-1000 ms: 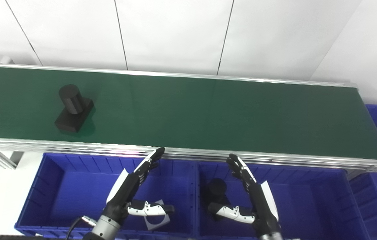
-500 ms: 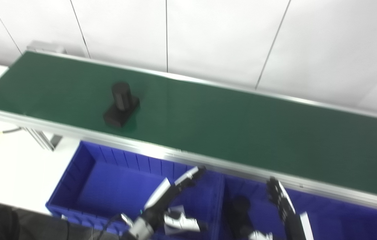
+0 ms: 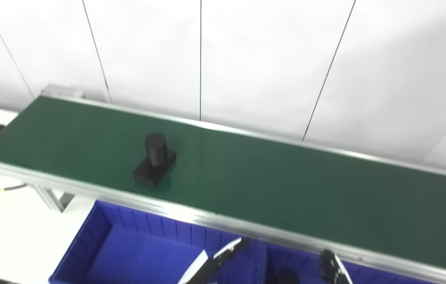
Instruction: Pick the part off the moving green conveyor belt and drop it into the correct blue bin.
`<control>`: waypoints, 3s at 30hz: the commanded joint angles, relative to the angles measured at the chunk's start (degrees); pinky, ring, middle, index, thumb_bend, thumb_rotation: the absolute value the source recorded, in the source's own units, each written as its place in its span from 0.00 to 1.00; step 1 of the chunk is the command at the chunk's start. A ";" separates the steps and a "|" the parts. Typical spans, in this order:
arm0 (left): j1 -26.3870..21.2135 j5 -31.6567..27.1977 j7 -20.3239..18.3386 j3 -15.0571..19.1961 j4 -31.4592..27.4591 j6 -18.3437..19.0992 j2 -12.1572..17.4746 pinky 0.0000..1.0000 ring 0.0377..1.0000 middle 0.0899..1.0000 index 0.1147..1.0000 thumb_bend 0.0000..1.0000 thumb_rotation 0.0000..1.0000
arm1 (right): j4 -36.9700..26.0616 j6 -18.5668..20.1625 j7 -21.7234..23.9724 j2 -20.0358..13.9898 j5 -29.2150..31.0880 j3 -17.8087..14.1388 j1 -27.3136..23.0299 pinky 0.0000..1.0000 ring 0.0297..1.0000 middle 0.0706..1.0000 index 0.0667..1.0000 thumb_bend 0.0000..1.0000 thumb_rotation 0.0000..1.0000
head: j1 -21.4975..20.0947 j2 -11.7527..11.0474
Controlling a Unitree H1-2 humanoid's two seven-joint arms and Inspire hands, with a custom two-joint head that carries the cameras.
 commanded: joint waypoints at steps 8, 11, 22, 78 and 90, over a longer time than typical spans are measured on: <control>-1.92 -1.28 5.80 -2.78 0.27 -2.17 0.70 0.88 0.90 0.90 0.87 0.84 0.35 | -1.88 -4.25 -1.89 0.61 4.20 0.18 -0.82 0.84 0.86 0.88 0.90 0.85 0.18 | -2.45 -0.30; -2.39 -1.91 6.75 -3.35 0.82 -2.16 0.84 0.87 0.89 0.90 0.86 0.84 0.34 | -3.44 -4.23 -2.09 0.52 5.17 0.44 -0.96 0.83 0.85 0.87 0.90 0.84 0.19 | -3.58 -0.17; -3.53 -3.34 8.59 -3.86 2.18 -2.17 0.45 0.81 0.85 0.87 0.87 0.86 0.38 | -15.41 -1.54 -1.83 2.80 1.19 -0.78 -4.32 0.81 0.81 0.84 0.88 0.91 0.32 | -5.98 -0.03; -6.36 -3.71 8.63 -5.71 4.45 -2.17 2.37 0.78 0.84 0.86 0.87 0.79 0.40 | 15.01 28.63 0.56 9.93 -21.80 8.84 -48.88 0.72 0.84 0.92 0.94 0.93 0.51 | -20.30 0.01; -7.36 -3.28 10.11 -8.41 4.62 -2.17 3.48 0.76 0.81 0.83 0.84 0.76 0.38 | 25.00 29.65 -0.34 11.82 -22.01 10.35 -55.27 0.73 0.84 0.91 0.93 0.93 0.50 | -19.70 0.08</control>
